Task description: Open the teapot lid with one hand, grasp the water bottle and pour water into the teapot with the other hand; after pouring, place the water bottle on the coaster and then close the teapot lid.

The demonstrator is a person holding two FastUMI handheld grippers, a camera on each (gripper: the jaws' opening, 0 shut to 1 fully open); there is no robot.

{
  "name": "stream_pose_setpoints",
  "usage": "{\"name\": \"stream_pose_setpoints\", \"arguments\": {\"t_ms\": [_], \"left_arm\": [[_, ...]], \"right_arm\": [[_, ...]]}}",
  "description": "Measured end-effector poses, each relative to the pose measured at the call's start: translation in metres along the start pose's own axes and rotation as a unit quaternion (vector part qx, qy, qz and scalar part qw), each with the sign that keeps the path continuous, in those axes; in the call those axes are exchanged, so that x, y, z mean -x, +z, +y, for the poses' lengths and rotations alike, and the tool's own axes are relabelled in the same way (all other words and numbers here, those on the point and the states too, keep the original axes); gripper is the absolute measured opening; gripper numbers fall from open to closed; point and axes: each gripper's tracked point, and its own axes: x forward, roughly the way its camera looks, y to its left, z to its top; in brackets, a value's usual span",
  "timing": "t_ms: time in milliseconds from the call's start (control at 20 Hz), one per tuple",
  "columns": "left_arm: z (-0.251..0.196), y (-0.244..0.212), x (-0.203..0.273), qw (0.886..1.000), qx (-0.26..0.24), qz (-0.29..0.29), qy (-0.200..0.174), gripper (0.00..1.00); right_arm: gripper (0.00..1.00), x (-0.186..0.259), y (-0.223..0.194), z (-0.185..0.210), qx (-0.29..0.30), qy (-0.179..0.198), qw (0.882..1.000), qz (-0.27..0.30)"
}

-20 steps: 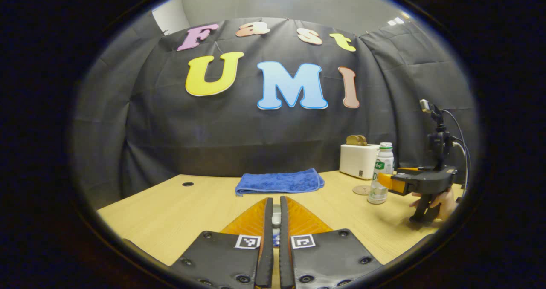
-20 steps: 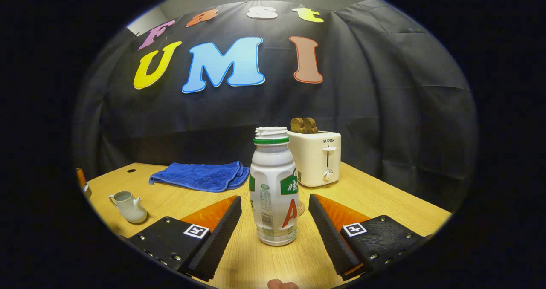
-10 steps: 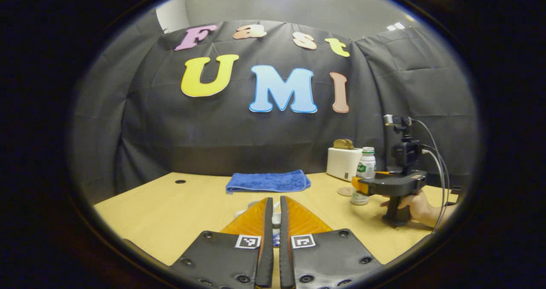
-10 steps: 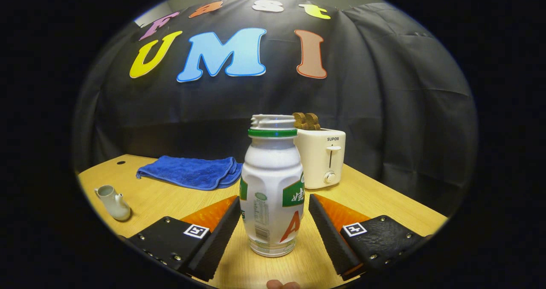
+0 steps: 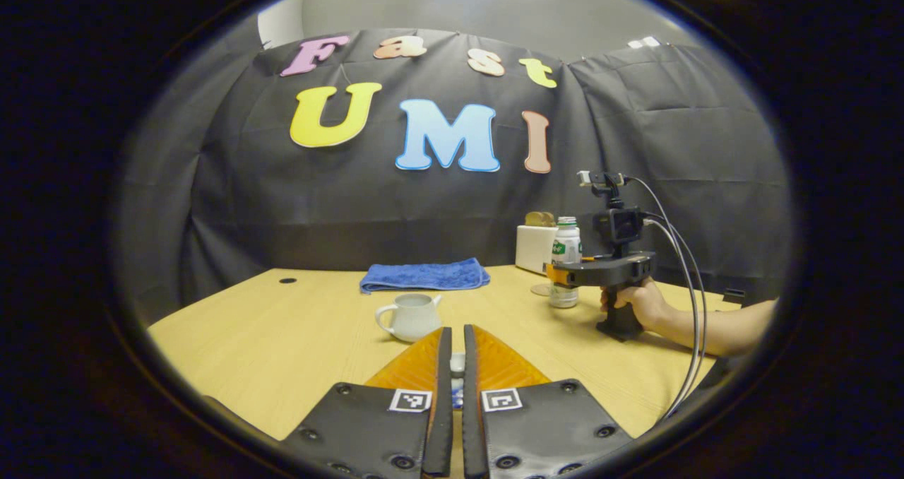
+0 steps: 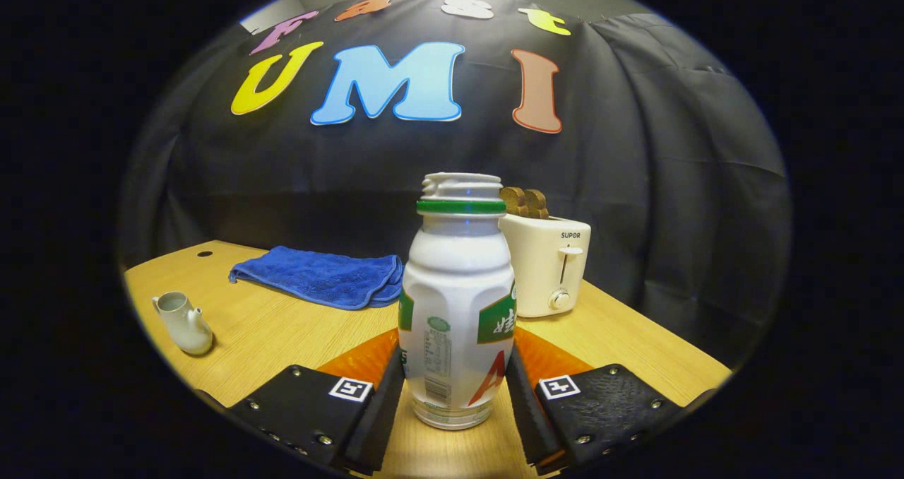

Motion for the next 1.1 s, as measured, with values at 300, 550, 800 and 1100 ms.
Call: {"name": "stream_pose_setpoints", "arguments": {"t_ms": [300, 550, 800, 1100], "left_arm": [[0.003, 0.011, 0.012, 1.0, -0.009, -0.024, 0.007, 0.12], [0.001, -0.001, 0.02, 1.0, -0.011, -0.013, 0.01, 0.16], [0.001, -0.001, 0.035, 0.999, -0.028, -0.025, 0.02, 0.16], [0.0, -0.008, 0.047, 0.999, -0.039, -0.018, 0.022, 0.16]], "right_arm": [[0.71, 0.017, 0.015, 0.026, 0.053, 0.022, 0.998, -0.013], [0.71, 0.022, 0.015, 0.047, 0.139, 0.03, 0.99, -0.015], [0.71, 0.024, 0.013, 0.076, 0.22, 0.054, 0.974, -0.013], [0.71, 0.029, 0.009, 0.108, 0.378, 0.063, 0.923, -0.03]]}}
